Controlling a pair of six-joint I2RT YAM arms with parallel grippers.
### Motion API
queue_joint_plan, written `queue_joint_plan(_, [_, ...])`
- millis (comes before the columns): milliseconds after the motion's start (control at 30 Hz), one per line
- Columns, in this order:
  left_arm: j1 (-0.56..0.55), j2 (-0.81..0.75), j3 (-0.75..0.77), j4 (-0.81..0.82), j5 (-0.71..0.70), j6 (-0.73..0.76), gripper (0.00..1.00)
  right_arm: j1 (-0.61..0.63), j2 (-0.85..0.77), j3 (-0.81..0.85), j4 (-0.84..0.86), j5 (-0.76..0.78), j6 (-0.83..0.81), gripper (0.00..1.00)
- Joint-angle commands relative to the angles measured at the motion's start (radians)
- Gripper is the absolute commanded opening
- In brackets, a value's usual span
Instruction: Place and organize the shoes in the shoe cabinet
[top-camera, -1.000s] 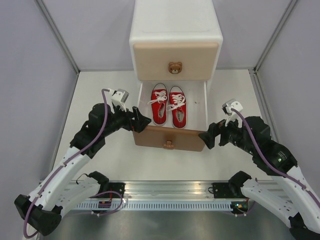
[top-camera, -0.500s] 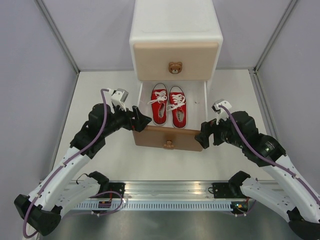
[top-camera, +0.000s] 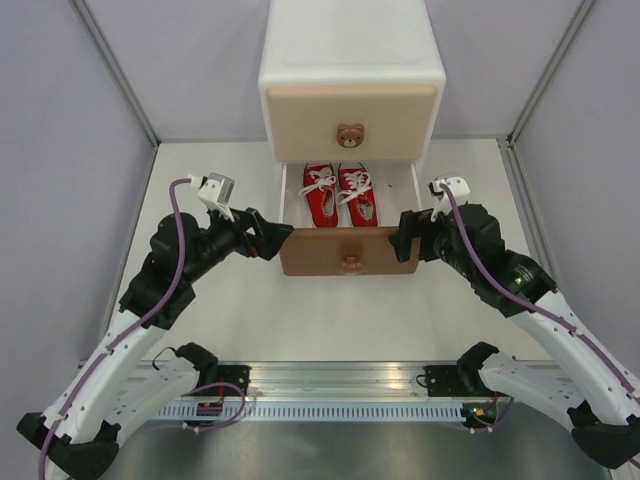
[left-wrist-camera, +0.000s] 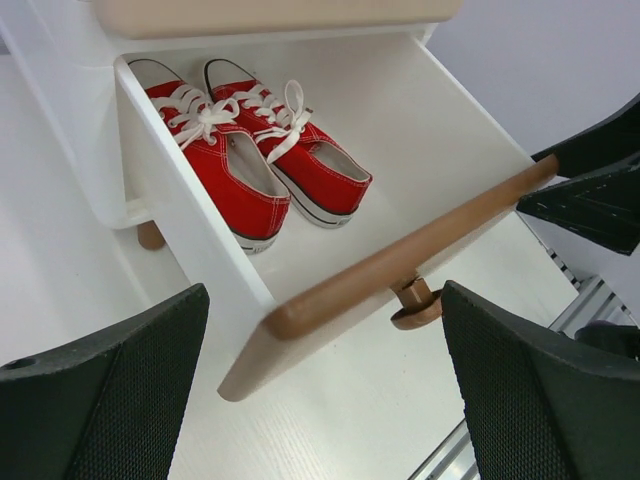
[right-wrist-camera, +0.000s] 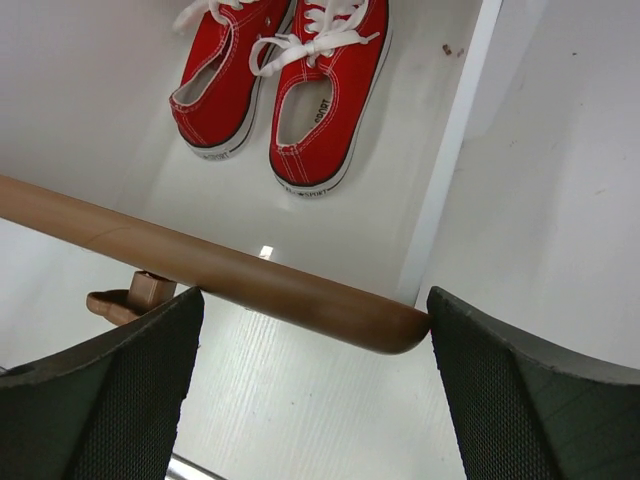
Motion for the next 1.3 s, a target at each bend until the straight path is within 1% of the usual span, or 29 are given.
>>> queue_joint_plan(0, [-0.006,-0.005,0.020,-0.040,-0.032,0.032,1.00,-0.005,0.027,0.021,0.137,0.032,0.026,0.95])
queue_joint_plan(100, [-0.006,-0.005,-0.023,-0.052,0.007,0.047,1.00,-0.005,0.007,0.002,0.128,0.009,0.032,0.95])
queue_joint_plan(200, [-0.006,-0.011,-0.058,-0.054,0.089,0.058,1.00,-0.005,-0.040,-0.021,0.108,0.003,0.031,0.95])
queue_joint_plan(300, [-0.006,-0.005,-0.089,-0.055,0.097,0.075,1.00,-0.005,-0.068,-0.044,0.077,0.003,0.036,0.96])
queue_joint_plan(400, [-0.006,0.021,-0.103,-0.055,0.056,0.076,1.00,-0.005,-0.076,-0.082,0.083,-0.006,0.048,0.95])
queue_joint_plan(533, [-0.008,0.077,-0.095,-0.047,-0.065,0.060,1.00,-0.005,-0.057,-0.123,0.132,-0.004,0.052,0.95])
queue_joint_plan(567, [-0.008,0.102,-0.086,-0.040,-0.103,0.054,1.00,-0.005,-0.048,-0.146,0.172,0.036,0.054,0.95])
queue_joint_plan(667, [-0.006,0.148,-0.066,-0.012,-0.146,0.044,1.00,-0.006,-0.011,-0.171,0.235,0.133,0.043,0.95])
queue_joint_plan(700, [-0.008,0.181,-0.052,0.012,-0.198,0.028,1.00,-0.006,0.001,-0.171,0.279,0.153,0.031,0.96])
queue_joint_plan(767, [-0.006,0.217,-0.038,0.035,-0.248,0.008,1.00,-0.010,0.044,-0.166,0.327,0.190,0.022,0.96])
queue_joint_plan(800, [-0.006,0.252,-0.025,0.066,-0.292,-0.009,1.00,-0.013,0.061,-0.162,0.374,0.210,0.020,0.96])
queue_joint_plan(900, [-0.006,0.306,0.000,0.141,-0.356,-0.046,1.00,-0.031,0.125,-0.145,0.468,0.242,0.022,0.96])
queue_joint_plan(1067, [-0.006,0.438,0.052,0.250,-0.406,-0.078,1.00,-0.094,0.245,-0.124,0.609,0.257,0.057,0.97])
queue_joint_plan(1233, [0.003,0.545,0.120,0.302,-0.475,-0.094,1.00,-0.140,0.357,-0.096,0.691,0.259,0.103,0.98])
queue_joint_plan(1267, [0.008,0.570,0.129,0.336,-0.482,-0.104,1.00,-0.146,0.371,-0.084,0.700,0.262,0.109,0.98])
